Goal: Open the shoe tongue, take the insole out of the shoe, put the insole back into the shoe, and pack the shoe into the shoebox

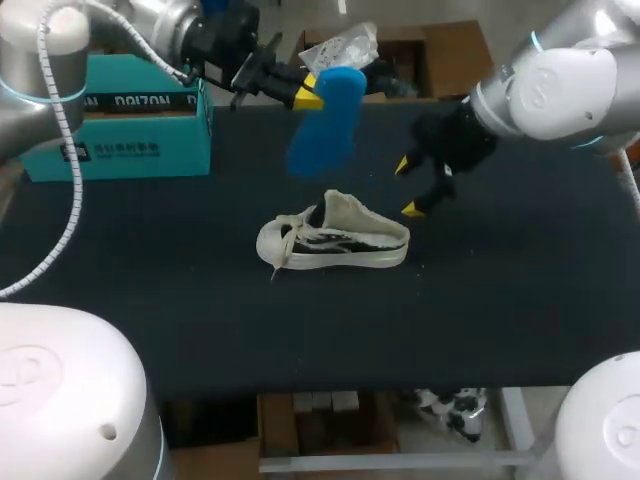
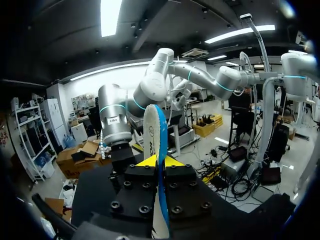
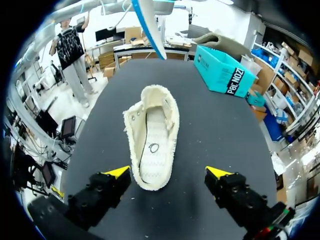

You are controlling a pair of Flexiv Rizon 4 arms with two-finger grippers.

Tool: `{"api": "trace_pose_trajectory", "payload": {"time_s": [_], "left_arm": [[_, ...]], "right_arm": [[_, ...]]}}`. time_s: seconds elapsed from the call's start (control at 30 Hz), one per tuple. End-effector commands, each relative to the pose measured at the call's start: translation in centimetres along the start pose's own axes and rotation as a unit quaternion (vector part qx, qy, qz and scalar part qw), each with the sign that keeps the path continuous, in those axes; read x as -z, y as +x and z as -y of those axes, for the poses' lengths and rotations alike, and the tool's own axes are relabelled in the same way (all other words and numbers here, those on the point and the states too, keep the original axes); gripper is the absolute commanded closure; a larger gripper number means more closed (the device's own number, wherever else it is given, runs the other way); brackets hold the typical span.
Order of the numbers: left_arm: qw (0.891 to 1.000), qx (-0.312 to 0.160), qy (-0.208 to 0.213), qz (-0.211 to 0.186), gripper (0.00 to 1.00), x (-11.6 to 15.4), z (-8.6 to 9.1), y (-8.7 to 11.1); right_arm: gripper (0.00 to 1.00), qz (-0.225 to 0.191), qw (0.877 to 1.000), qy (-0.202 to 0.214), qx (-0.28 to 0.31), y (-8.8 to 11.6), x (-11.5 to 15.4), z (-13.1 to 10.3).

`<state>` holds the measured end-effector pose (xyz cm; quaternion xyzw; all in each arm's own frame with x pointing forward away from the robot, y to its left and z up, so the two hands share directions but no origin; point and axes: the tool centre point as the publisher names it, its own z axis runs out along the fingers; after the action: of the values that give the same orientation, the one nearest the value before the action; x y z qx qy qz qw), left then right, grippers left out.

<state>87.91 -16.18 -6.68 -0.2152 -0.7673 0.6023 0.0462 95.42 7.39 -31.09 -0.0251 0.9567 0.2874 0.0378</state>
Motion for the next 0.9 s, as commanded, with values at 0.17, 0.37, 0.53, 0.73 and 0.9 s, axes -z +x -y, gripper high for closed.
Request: {"api": "trace_pose_trajectory", "payload": {"time_s": [0.17,0.37,0.53,0.73,0.9], "left_arm": [[0.999,0.001,0.008,0.051,1.00,1.0,-0.3,1.9],[0.988,-0.014,0.059,0.140,1.00,5.8,-2.1,4.6],[0.981,-0.011,0.073,0.181,1.00,8.9,-2.8,6.5],[0.976,-0.002,0.078,0.203,1.00,10.6,-2.6,7.5],[0.973,0.004,0.079,0.215,1.00,11.8,-2.5,8.2]], "right_arm": [[0.00,-0.016,0.998,0.057,0.008,-1.2,-0.5,-1.4],[0.00,-0.022,0.995,0.096,0.014,-2.1,-0.9,-2.9],[0.00,-0.019,0.990,0.139,0.008,-2.2,-1.6,-4.1],[0.00,-0.016,0.980,0.197,-0.005,-1.5,-2.9,-5.1],[0.00,-0.012,0.974,0.225,-0.021,-1.0,-4.3,-5.2]]}}
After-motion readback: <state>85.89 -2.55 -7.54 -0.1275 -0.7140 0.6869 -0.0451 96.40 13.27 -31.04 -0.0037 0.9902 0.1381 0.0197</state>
